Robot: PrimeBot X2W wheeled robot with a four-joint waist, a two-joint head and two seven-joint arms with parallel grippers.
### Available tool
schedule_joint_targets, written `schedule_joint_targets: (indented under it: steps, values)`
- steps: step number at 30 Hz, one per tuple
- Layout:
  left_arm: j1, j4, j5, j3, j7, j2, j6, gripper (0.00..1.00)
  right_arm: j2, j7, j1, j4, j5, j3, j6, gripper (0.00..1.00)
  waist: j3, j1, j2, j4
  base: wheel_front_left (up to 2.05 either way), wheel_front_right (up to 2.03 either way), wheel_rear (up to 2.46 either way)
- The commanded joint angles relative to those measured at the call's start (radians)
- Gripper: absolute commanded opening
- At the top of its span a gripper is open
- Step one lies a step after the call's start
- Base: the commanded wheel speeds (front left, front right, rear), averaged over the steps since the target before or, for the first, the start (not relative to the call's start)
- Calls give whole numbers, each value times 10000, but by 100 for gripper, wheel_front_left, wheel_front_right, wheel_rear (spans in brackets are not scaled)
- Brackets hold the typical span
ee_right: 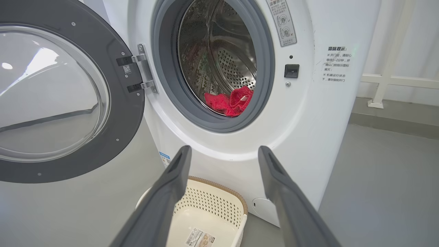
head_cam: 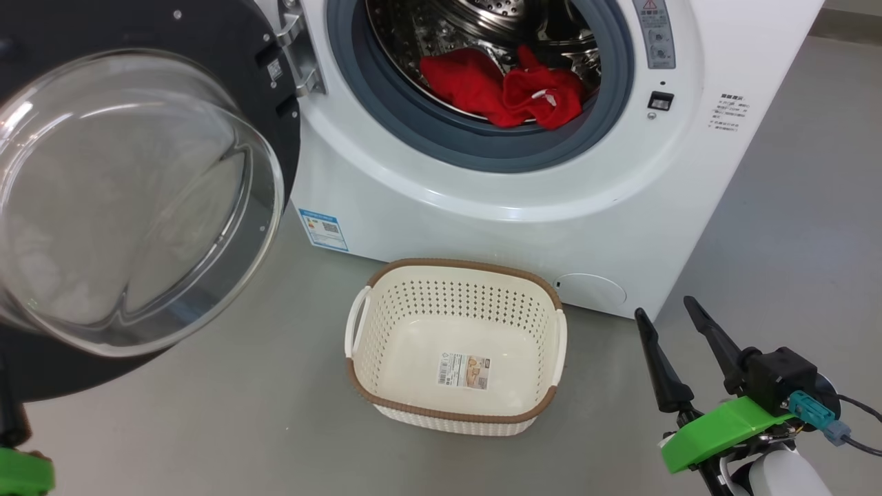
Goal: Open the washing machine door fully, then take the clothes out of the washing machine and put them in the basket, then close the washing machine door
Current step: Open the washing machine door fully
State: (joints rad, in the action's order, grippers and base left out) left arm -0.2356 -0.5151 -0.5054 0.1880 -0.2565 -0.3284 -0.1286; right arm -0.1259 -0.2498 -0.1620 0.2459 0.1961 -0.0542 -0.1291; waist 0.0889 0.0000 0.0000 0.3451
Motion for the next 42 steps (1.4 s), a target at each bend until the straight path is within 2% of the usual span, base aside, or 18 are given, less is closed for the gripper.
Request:
schedule_joint_targets:
  steps: [1, 14, 27, 36, 42]
  values:
    - [-12, 361, -129, 229, -53, -418, -21, 100, -38, -120, 78, -288, 100, -210, -16, 100, -47, 0, 0, -42, 0, 0, 0]
    - [995, 1856, -147, -923, -53, 6, -21, 100, -22, -120, 368, -565, 55, 230, -16, 100, -83, 0, 0, -707, 0, 0, 0]
    - [1417, 3089, -361, -1943, -53, -5, -21, 100, 112, -120, 565, -883, -9, 590, -16, 100, 29, 0, 0, -2140, 0, 0, 0]
    - [1645, 3406, -438, -2166, -53, 91, -21, 100, 232, -120, 629, -1052, -51, 730, -16, 100, 128, 0, 0, -3097, 0, 0, 0]
    - [1678, 3599, -303, -2243, -53, 141, -21, 100, 283, -120, 627, -1152, -75, 789, -16, 100, 238, 0, 0, -3478, 0, 0, 0]
